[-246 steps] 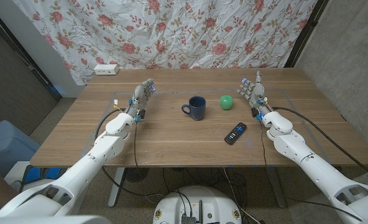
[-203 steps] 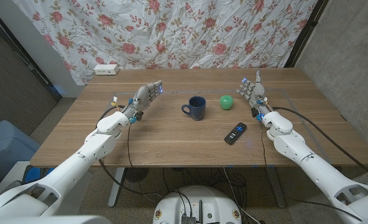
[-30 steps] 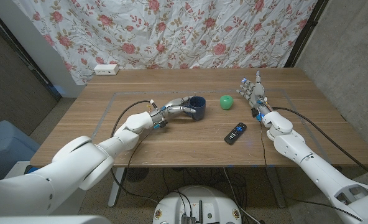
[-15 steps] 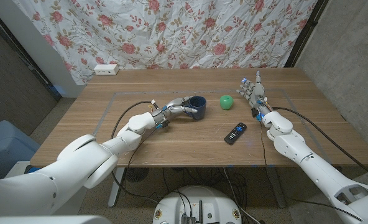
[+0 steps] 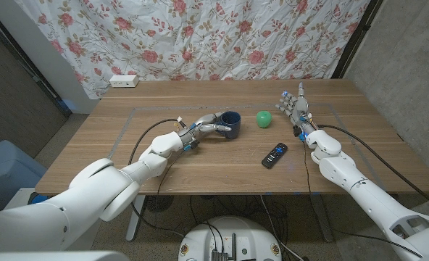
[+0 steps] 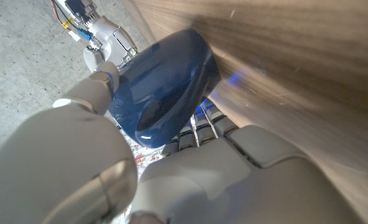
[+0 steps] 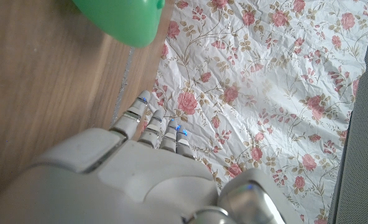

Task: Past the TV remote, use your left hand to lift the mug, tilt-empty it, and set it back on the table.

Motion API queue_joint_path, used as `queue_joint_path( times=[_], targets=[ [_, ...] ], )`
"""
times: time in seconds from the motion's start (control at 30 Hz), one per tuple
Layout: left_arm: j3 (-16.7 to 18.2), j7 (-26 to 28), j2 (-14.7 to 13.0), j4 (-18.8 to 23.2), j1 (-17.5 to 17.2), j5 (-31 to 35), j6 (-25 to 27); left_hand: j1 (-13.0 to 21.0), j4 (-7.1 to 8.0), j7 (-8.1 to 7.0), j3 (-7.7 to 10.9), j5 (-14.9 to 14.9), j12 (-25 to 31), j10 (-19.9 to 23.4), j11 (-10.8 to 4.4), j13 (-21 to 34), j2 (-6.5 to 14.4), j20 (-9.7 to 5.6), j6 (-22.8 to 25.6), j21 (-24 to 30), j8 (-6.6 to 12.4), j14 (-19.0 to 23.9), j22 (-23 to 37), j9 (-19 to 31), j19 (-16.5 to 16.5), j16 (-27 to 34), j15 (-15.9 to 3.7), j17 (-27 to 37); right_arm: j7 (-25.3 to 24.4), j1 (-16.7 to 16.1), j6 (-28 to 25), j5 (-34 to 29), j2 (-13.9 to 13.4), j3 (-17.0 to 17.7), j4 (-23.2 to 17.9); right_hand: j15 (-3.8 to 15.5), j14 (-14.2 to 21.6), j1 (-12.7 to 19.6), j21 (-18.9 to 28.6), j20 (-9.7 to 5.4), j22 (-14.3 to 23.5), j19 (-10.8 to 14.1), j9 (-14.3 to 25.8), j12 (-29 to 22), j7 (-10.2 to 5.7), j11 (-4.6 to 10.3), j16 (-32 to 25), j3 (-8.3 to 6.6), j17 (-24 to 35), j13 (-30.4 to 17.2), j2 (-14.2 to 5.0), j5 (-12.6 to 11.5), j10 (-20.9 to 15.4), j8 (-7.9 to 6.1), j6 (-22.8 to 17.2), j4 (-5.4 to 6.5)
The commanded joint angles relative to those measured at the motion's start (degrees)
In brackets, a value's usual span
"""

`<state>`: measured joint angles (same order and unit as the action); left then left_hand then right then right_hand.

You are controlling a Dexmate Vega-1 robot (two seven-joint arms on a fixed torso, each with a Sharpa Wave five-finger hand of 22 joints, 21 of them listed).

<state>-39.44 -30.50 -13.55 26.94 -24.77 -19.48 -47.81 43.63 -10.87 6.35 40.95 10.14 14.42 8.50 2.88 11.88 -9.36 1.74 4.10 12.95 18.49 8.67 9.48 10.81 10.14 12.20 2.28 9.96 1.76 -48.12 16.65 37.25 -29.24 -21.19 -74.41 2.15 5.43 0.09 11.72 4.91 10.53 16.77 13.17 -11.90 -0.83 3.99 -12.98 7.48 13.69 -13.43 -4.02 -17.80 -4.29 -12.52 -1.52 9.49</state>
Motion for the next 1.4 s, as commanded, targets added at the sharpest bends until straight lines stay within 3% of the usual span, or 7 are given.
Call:
queue_joint_path(
  times=[0.03, 0.17, 0.47, 0.8, 1.4],
  targets=[
    [0.5, 0.7, 1.1, -0.2, -0.7, -0.7, 0.7, 2.1, -0.01, 0.18, -0.86, -0.3, 0.4, 1.6, -0.14, 0.5, -0.2, -0.21, 1.8, 0.8, 1.1, 1.9, 0.2, 0.4, 3.7, -0.1, -0.33, 0.2, 0.0, 0.0, 0.0, 0.0, 0.0, 0.0, 0.0, 0.31, 0.4, -0.5, 0.3, -0.12, 0.1, 0.3, 0.3, -0.3, -0.11, 0.2, -0.3, -0.01, 0.2, -0.3, -2.88, -0.3, -0.1, -0.3, -0.4, 0.39],
    [0.5, 1.3, 1.5, -0.5, -0.9, -0.7, 0.8, 3.9, -0.01, -0.02, -1.75, -0.2, 0.6, 3.2, -0.4, 0.7, -0.3, -0.08, 3.1, 1.1, 1.94, 3.6, 0.2, 0.5, 7.1, -0.1, -0.84, 0.2, 0.0, 0.0, 0.0, 0.0, 0.0, 0.0, 0.0, 0.31, 0.4, -0.5, 0.3, -0.13, 0.1, 0.3, 0.3, -0.4, -0.09, 0.19, -0.3, 0.0, 0.2, -0.3, -2.87, -0.3, -0.2, -0.3, -0.4, 0.39],
    [0.2, 4.9, 2.3, -1.6, -0.9, 0.5, -0.1, 7.1, 0.15, -0.11, -3.41, 0.0, 1.6, 7.1, -0.86, 1.4, 0.2, -0.36, 6.3, 0.8, 3.96, 7.3, 0.3, 0.9, 10.5, 0.5, -2.35, 0.4, 0.0, 0.0, 0.0, 0.0, 0.0, 0.0, 0.0, 0.26, 0.4, -0.5, 0.3, -0.14, 0.1, 0.3, 0.3, -0.3, -0.04, 0.18, -0.3, 0.0, 0.2, -0.3, -2.87, -0.3, -0.1, -0.28, -0.4, 0.39],
    [0.0, 9.1, 3.0, -2.5, -1.1, 1.6, -1.2, 10.3, 0.59, -0.57, -6.22, 0.3, 3.5, 12.5, -2.63, 2.9, 1.5, -0.58, 11.2, 1.2, 7.34, 12.7, 0.6, 1.6, 15.2, 1.8, -4.9, 0.9, 0.0, 0.0, 0.0, 0.0, 0.0, 0.0, 0.0, 0.27, 0.4, -0.5, 0.3, -0.15, 0.1, 0.3, 0.3, -0.3, -0.08, 0.21, -0.3, -0.01, 0.2, -0.3, -2.88, -0.3, -0.1, -0.3, -0.4, 0.39],
    [0.7, 13.3, 2.4, -0.2, -2.7, 1.8, -2.9, 12.7, 0.79, -1.16, -9.21, 0.7, 5.5, 17.5, -4.32, 5.0, 3.5, -1.58, 14.9, 1.8, 10.62, 17.6, 0.9, 2.4, 19.4, 3.7, -7.57, 1.7, 0.0, 0.0, 0.0, 0.0, 0.0, 0.0, 0.0, 0.26, 0.4, -0.5, 0.3, -0.17, 0.1, 0.3, 0.3, -0.3, -0.1, 0.22, -0.3, -0.02, 0.2, -0.3, -2.9, -0.3, -0.2, -0.3, -0.4, 0.4]
  ],
)
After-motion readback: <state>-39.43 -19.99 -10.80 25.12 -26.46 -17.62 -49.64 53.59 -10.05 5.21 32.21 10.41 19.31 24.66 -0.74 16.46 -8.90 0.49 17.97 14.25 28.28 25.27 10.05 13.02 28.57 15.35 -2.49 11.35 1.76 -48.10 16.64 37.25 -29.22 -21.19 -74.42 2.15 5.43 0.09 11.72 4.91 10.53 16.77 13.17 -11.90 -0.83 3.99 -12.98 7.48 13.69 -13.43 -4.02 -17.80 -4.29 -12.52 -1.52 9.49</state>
